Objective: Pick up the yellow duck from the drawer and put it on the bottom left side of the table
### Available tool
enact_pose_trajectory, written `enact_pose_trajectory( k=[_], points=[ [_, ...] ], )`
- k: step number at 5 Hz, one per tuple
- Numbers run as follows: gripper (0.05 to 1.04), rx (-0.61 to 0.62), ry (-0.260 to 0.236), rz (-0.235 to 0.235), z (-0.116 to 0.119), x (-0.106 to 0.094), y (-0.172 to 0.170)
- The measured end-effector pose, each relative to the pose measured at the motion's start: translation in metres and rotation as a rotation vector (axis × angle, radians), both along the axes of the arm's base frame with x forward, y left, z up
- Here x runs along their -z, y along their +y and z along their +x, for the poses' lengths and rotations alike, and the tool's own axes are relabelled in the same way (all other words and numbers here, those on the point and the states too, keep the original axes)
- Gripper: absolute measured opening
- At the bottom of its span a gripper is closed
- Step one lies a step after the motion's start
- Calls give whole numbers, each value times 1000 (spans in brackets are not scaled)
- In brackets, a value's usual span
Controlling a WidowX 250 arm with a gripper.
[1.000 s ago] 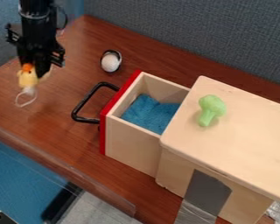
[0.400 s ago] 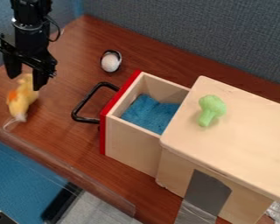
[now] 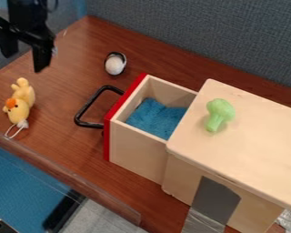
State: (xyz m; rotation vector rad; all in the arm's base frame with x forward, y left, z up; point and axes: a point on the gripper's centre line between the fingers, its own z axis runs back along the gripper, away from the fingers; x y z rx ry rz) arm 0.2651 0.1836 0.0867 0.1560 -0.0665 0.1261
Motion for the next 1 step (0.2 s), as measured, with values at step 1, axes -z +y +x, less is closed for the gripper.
enact_pose_trajectory(
  k=[1],
  points=[
    [999,-20,-34,-26,-2,-15,0]
  ],
)
